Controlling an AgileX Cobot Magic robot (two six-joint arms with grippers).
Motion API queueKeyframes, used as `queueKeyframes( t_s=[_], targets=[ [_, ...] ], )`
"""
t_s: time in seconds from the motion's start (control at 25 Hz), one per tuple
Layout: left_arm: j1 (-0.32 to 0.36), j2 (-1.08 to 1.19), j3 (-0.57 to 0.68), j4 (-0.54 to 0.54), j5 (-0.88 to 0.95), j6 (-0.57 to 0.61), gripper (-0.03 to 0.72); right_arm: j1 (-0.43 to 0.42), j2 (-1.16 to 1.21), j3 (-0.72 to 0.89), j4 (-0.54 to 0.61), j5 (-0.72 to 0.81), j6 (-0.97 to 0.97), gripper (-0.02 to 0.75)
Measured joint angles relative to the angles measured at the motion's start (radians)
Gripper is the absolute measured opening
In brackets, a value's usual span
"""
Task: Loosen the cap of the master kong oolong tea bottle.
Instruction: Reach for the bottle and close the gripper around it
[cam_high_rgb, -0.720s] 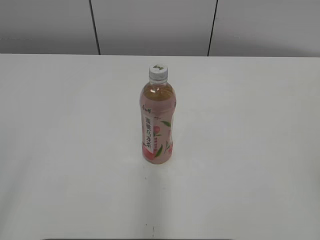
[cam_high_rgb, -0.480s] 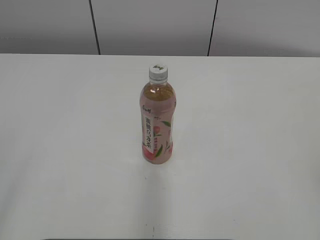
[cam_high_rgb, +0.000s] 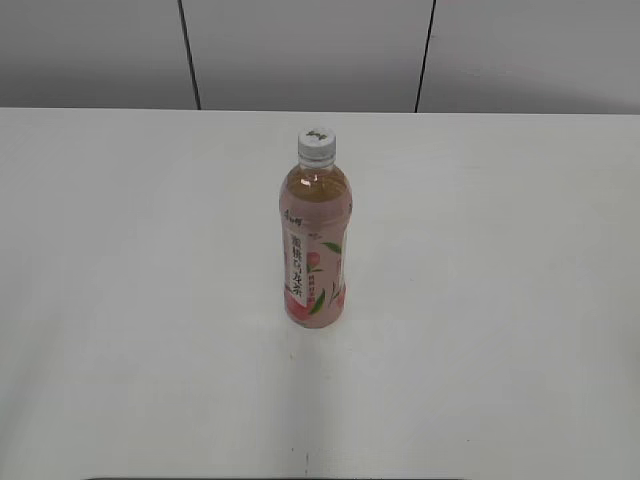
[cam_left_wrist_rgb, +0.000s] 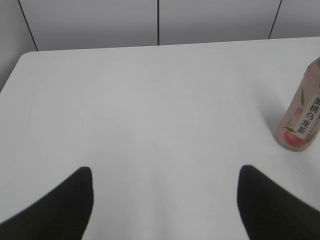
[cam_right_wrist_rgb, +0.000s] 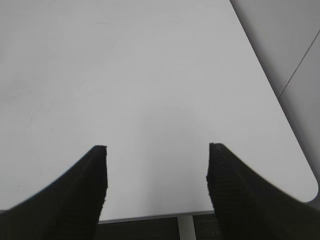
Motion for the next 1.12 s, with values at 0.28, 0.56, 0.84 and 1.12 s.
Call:
queueKeyframes(
  t_s=[0.28, 0.56, 0.84, 1.12],
  targets=[
    [0.000, 0.000, 0.000, 0.000, 0.000, 0.000, 0.531, 0.000, 0.000, 0.000, 0.000, 0.000, 0.000, 0.477],
    [0.000, 0.000, 0.000, -0.025, 0.000, 0.000, 0.484, 0.000, 0.000, 0.000, 0.000, 0.000, 0.000, 0.477],
    [0.000, 0.000, -0.001, -0.125, -0.019, 0.020, 0.403, 0.000, 0.000, 0.000, 0.000, 0.000, 0.000, 0.477],
    [0.002, 0.045, -0.002, -0.330, -0.144, 0.224, 0.395, 0.000, 0.000, 0.000, -0.001, 0.000, 0.000, 0.477]
  ],
)
